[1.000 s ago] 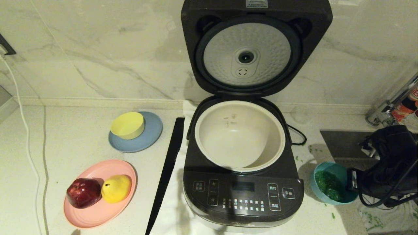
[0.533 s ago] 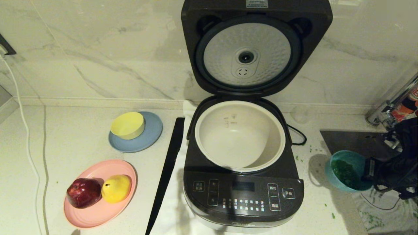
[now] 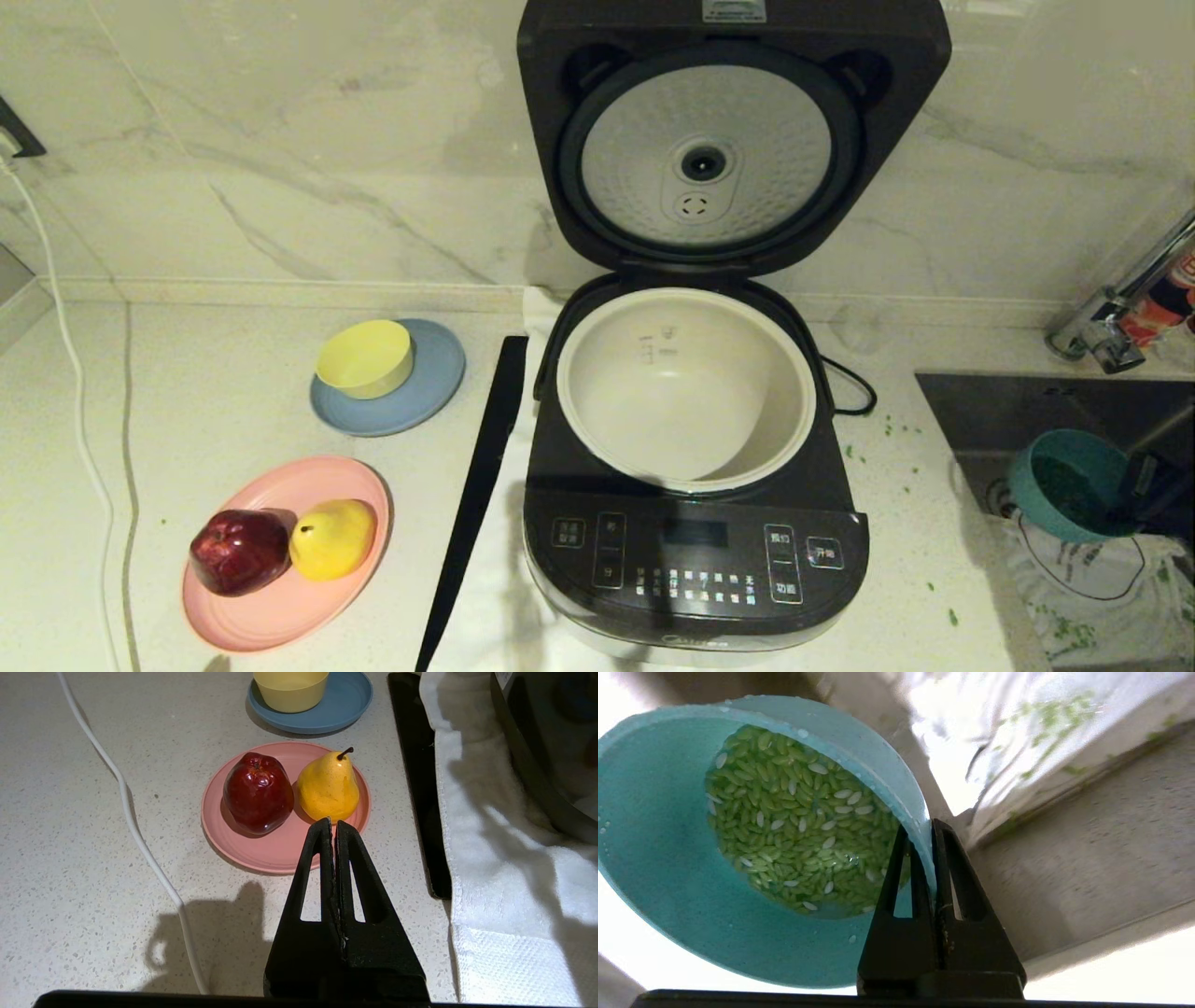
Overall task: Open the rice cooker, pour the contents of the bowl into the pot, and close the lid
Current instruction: Fill a bowl with water from the tap
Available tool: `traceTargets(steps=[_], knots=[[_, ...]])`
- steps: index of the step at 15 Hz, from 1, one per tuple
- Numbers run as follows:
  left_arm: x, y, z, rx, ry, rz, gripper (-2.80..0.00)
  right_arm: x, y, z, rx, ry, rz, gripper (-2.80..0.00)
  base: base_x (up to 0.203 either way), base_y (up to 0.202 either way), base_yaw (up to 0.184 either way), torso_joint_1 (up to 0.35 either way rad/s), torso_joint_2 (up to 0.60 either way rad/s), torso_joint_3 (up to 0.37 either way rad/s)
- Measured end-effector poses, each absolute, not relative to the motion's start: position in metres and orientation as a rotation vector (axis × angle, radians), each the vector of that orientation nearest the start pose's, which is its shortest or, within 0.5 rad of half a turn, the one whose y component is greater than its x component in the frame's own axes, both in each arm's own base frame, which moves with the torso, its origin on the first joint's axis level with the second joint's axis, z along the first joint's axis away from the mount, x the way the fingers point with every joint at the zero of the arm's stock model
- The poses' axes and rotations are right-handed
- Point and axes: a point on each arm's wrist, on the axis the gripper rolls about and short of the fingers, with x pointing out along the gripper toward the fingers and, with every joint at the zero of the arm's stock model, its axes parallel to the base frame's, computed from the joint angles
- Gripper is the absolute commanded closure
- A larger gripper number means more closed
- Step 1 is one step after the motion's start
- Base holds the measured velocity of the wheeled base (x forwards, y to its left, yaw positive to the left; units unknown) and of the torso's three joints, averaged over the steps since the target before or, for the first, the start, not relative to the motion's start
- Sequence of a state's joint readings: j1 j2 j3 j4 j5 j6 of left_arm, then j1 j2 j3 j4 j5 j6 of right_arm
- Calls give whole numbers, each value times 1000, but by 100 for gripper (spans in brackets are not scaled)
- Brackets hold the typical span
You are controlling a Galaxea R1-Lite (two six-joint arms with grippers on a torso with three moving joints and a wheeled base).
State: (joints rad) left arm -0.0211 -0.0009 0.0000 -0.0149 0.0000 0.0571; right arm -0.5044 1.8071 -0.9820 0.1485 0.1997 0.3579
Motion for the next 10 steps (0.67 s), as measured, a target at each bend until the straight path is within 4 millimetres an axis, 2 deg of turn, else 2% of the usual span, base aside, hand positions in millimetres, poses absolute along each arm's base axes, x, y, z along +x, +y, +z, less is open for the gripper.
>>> traceTargets(steps=[5, 10], knots=[[-23, 0, 77, 57, -16, -21, 0, 261, -198, 112, 782, 846, -549, 0, 0, 0, 0, 0, 0, 0], [-23, 0, 77, 57, -16, -21, 0, 256, -234, 103, 842, 817, -607, 0, 0, 0, 0, 0, 0, 0]])
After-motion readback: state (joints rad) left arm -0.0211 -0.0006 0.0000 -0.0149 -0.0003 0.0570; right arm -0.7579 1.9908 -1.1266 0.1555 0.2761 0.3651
